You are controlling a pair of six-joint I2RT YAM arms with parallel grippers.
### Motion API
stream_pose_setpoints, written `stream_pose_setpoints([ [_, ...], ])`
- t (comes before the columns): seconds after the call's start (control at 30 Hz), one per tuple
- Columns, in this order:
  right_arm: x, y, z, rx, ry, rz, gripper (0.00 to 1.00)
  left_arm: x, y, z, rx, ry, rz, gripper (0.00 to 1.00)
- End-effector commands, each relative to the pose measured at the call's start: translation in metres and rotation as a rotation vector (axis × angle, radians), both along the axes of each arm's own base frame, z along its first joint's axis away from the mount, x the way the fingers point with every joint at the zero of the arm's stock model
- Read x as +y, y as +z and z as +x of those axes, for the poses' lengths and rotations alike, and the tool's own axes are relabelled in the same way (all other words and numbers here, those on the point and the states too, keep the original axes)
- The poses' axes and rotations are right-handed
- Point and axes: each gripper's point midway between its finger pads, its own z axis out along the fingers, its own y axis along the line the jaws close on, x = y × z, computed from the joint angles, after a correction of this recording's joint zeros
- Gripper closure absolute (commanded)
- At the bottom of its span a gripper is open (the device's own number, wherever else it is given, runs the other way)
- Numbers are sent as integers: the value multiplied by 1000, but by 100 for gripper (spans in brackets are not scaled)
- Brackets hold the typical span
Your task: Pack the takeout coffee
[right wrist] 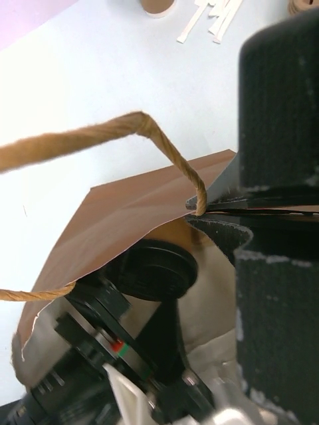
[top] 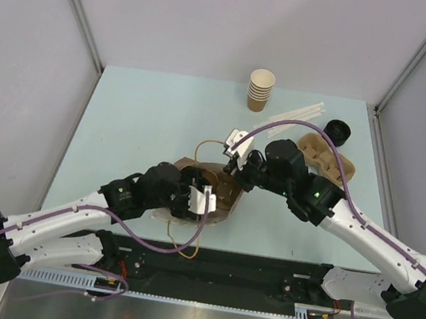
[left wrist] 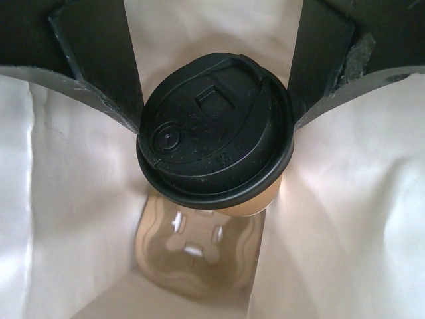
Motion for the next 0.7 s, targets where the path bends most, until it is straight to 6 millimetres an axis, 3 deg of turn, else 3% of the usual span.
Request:
stream_pose_setpoints([
  [0.0,3,39,7,-87,-53,120,100,-12,12,-5,-43,-35,-46,87],
  [0.4,13,40,0,-113,-26,116,100,-27,-4,-7,18,-64,-24,87],
  [0.67,20,36,-4,-94,-10,116,100,-32,-4,-5,14,-71,-24,87],
])
